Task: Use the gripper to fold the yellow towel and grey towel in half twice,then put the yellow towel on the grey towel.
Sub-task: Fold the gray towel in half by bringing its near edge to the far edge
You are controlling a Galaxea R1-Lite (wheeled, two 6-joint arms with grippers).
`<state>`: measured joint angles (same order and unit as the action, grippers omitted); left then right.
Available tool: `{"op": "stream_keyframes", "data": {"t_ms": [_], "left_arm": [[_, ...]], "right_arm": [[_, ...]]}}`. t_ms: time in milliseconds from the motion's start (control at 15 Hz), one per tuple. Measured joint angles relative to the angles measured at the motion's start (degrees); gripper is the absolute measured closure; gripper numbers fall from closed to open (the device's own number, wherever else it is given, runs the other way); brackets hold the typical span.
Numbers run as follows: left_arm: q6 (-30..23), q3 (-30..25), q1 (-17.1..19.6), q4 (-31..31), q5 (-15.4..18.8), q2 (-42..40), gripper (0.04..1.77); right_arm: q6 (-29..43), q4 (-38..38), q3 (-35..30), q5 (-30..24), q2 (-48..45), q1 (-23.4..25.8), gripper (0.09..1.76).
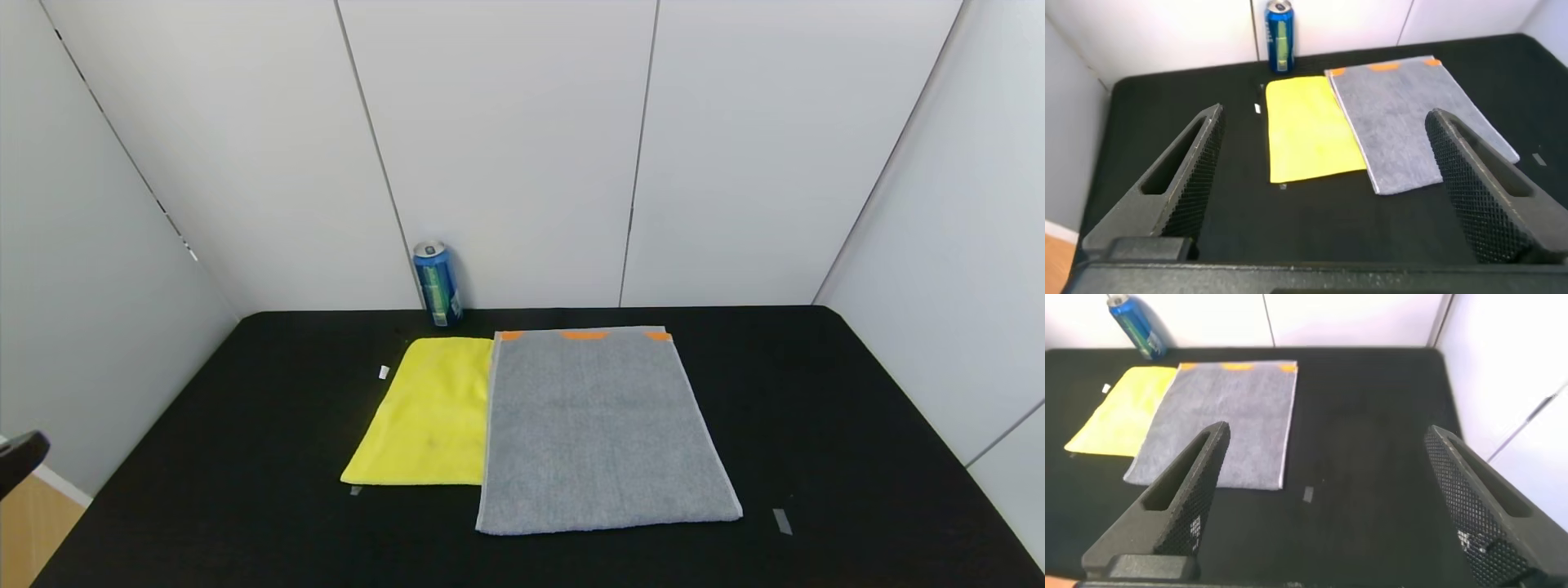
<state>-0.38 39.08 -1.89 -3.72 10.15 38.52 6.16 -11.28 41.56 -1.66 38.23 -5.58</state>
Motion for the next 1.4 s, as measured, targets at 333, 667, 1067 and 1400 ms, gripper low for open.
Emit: {"op": "stream_keyframes", "data": {"t_ms": [333, 667, 1067, 1400], "left_arm": [[-0.33, 6.47, -6.1, 0.24, -1.46, 14.07, 0.09], [-1.17, 10.03, -13.57, 0.33, -6.03, 27.88, 0.09], [-9.25, 11.74, -23.36, 0.35, -6.74, 42.84, 0.09], [-13.96, 11.87, -26.19, 0.5, -4.85, 51.99, 0.09]], "right_arm": [[4.77, -0.1, 6.95, -1.6, 16.75, -0.3, 0.14], [6.42, -2.62, 10.56, -3.24, 30.45, -0.8, 0.14], [11.36, -4.49, 13.07, -10.22, 43.63, -2.32, 0.14], [12.2, -3.85, 13.2, -10.22, 51.68, -5.79, 0.14]]}}
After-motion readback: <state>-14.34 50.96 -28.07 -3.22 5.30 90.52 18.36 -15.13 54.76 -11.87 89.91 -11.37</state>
